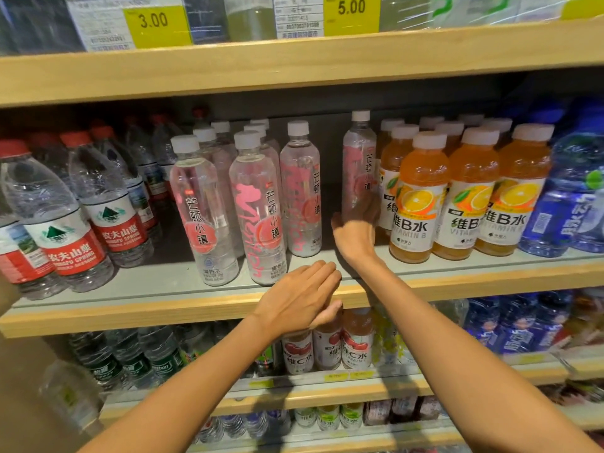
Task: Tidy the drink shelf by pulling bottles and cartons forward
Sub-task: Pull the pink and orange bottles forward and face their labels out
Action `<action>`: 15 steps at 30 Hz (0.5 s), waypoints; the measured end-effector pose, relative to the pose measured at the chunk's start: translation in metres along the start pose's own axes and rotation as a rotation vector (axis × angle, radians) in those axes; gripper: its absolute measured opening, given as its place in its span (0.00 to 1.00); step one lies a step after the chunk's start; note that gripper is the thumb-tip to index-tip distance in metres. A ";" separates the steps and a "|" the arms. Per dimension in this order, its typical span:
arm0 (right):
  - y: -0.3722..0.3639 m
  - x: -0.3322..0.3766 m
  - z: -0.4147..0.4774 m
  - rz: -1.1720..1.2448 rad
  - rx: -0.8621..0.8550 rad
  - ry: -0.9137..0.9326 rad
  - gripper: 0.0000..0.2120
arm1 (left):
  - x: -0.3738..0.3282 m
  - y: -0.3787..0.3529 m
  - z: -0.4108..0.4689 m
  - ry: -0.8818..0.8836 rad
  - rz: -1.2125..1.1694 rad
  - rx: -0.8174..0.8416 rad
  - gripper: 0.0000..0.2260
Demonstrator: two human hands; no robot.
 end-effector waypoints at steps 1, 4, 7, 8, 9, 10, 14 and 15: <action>-0.003 0.002 -0.001 -0.045 -0.037 0.018 0.37 | 0.001 0.000 -0.001 0.005 -0.016 0.004 0.19; -0.009 0.006 0.000 -0.119 -0.130 0.053 0.40 | 0.001 -0.001 -0.001 0.020 -0.027 0.007 0.19; -0.011 0.006 0.007 -0.144 -0.128 0.042 0.39 | 0.001 -0.002 -0.002 0.024 -0.023 0.010 0.20; -0.012 0.006 0.009 -0.141 -0.125 0.036 0.39 | 0.001 -0.002 -0.002 0.026 -0.024 0.013 0.20; -0.012 0.006 0.011 -0.132 -0.126 0.027 0.39 | 0.001 -0.003 -0.002 0.028 -0.023 0.015 0.20; -0.013 0.007 0.014 -0.125 -0.129 0.013 0.38 | 0.001 -0.002 -0.002 0.028 -0.019 0.017 0.19; -0.017 0.014 0.023 -0.126 -0.145 -0.059 0.40 | 0.002 -0.002 -0.002 0.024 -0.001 0.009 0.19; -0.018 0.013 0.027 -0.126 -0.138 -0.072 0.40 | 0.002 -0.003 -0.002 0.022 0.004 0.002 0.18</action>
Point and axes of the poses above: each hand's wrist, its own z-axis towards the middle knuckle, its own y-axis out of the back of the hand, x = y × z, the point moved 1 cm from there along z, towards the middle knuckle, and after that the axes turned 2 degrees about -z, right-handed, at the moved point
